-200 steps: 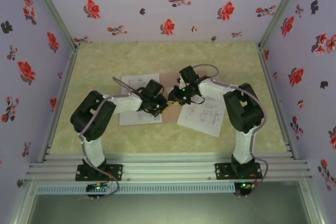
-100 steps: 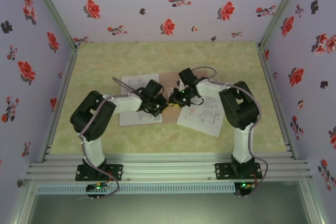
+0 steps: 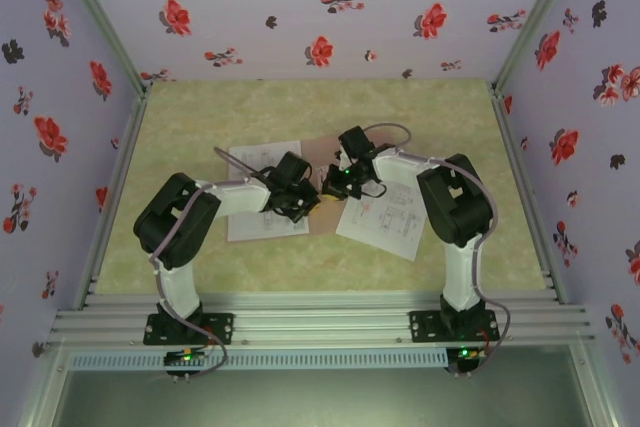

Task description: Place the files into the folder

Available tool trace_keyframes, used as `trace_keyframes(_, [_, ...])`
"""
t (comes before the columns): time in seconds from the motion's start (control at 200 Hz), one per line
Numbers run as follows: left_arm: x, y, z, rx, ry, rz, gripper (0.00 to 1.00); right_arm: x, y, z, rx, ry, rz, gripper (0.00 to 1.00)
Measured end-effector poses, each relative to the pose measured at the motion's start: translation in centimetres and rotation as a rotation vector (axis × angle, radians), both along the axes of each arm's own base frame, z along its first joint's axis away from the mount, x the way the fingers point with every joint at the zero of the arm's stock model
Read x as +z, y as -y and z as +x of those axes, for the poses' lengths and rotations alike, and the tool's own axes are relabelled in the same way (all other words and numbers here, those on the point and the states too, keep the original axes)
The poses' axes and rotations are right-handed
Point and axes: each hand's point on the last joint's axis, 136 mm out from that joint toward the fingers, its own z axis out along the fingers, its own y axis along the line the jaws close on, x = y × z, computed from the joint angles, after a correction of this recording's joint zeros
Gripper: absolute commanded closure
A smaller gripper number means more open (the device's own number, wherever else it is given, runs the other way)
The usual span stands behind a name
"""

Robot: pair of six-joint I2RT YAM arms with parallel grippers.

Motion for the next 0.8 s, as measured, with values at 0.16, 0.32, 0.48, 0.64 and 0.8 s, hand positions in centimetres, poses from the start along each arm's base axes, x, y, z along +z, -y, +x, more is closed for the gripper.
trace_keyframes(0.16, [-0.01,-0.04,0.01,0.001,0.0,0.002,1.0,-0.13,0.14,-0.02,-0.002,0.001,-0.01,1.0])
trace_keyframes(0.32, [-0.05,-0.23,-0.12,0.003,0.004,0.004,1.0,-0.35,0.43,0.01,-0.005,0.005,-0.03,1.0])
trace_keyframes(0.48, [-0.02,-0.3,-0.16,0.004,0.007,0.002,1.0,-0.44,0.59,-0.04,-0.006,0.003,-0.042,1.0])
trace_keyframes(0.64, [-0.05,-0.38,-0.27,0.004,0.007,0.002,1.0,-0.53,0.72,-0.1,-0.008,0.0,-0.049,1.0])
trace_keyframes(0.8, [-0.04,-0.43,-0.32,0.004,0.01,0.0,1.0,-0.82,0.93,-0.15,-0.001,-0.004,-0.055,1.0])
